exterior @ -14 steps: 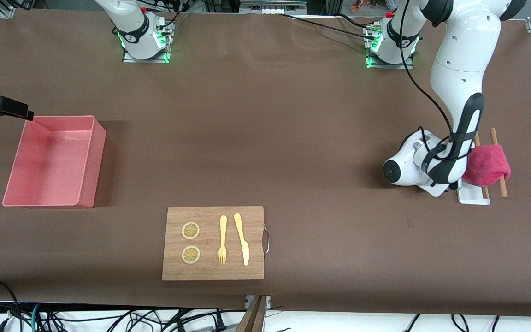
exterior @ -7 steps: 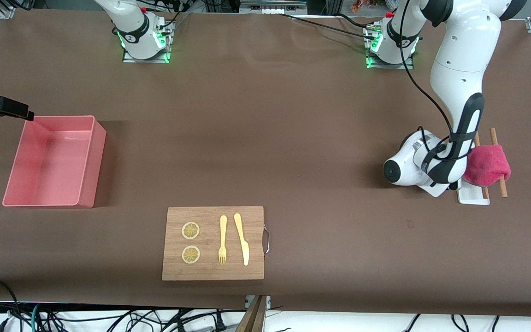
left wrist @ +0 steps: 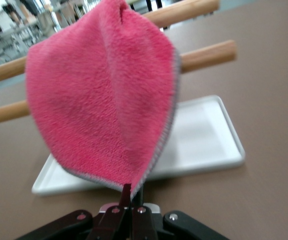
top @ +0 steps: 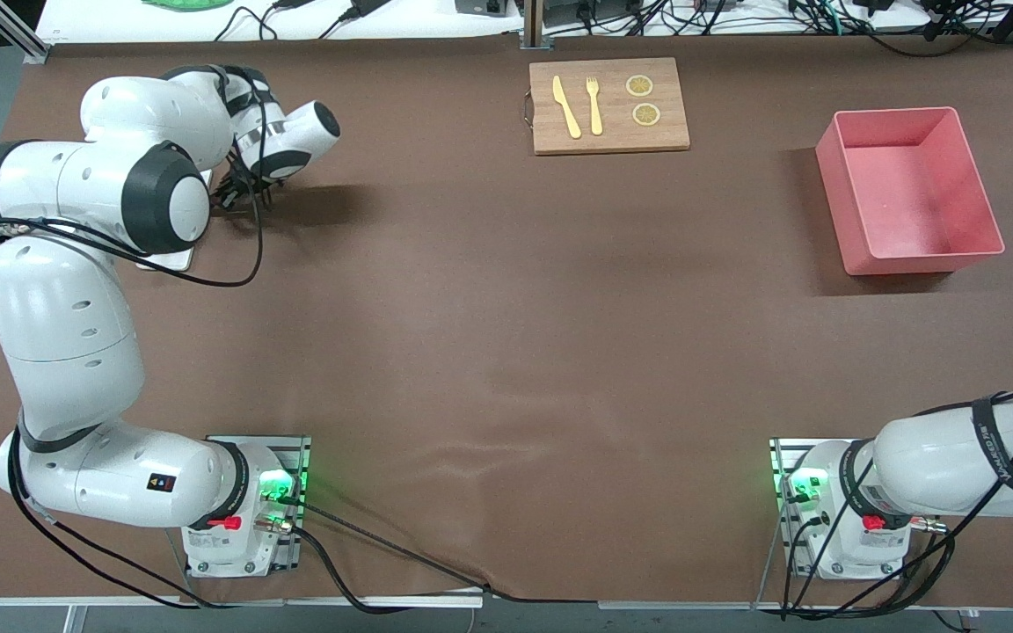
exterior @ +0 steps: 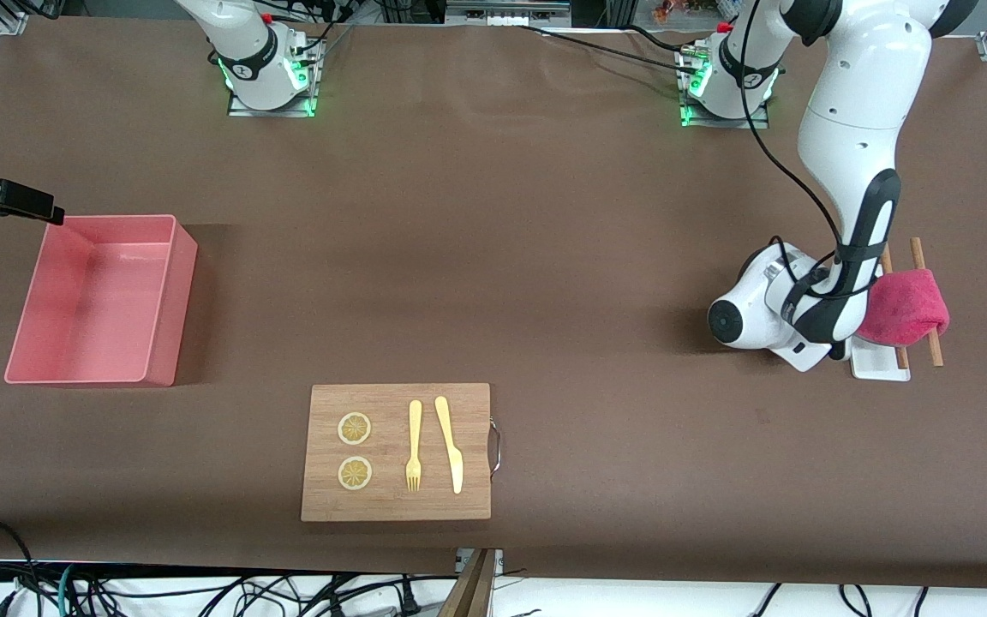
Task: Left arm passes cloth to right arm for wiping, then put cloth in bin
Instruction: 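Lift the cloth with the left gripper while the right gripper reaches inward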
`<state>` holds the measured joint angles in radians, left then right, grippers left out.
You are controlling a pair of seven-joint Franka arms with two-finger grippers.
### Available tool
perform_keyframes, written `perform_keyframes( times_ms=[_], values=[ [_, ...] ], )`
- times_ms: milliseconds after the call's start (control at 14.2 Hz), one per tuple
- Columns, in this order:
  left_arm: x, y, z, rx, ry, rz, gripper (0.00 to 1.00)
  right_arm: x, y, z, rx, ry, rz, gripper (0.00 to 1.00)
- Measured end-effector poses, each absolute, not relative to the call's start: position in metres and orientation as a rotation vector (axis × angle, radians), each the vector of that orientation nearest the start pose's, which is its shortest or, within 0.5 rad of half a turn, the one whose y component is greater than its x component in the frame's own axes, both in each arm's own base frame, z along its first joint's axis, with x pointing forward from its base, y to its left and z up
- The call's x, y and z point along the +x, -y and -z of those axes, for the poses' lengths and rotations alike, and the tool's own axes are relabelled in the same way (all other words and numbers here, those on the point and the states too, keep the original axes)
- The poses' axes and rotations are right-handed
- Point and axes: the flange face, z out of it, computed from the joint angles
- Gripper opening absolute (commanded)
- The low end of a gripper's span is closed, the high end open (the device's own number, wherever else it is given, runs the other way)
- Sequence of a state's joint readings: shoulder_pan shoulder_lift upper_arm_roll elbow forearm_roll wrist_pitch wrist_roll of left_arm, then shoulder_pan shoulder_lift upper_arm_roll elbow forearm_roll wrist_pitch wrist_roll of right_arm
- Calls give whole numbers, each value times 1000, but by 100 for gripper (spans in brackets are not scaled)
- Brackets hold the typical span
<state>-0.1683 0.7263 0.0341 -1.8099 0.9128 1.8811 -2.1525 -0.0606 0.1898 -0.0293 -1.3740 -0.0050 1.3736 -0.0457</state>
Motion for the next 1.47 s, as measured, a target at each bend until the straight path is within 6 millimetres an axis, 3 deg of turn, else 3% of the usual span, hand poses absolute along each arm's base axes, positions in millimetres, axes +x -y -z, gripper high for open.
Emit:
perform_keyframes(
  times_ms=[211, 492, 632, 913, 1194, 1475],
  values=[
    [600, 65, -189, -1730, 1478, 421, 0, 589, 52, -590, -3123, -69, -302, 100],
    [593, 117, -266, -1828, 1554, 265, 0, 593, 48, -583, -3122, -59, -303, 100],
    [591, 130, -305, -1947, 1579, 141, 0, 597, 41, -581, -3125, -39, -288, 100],
    [593, 132, -398, -2163, 1576, 32, 0, 608, 33, -556, -3120, -17, -341, 100],
    [578, 182, -447, -2375, 1482, -26, 0, 616, 24, -541, -3103, 8, -363, 100],
    [572, 201, -499, -2625, 1459, -213, 0, 629, -9, -517, -3022, 60, -365, 100]
  ],
)
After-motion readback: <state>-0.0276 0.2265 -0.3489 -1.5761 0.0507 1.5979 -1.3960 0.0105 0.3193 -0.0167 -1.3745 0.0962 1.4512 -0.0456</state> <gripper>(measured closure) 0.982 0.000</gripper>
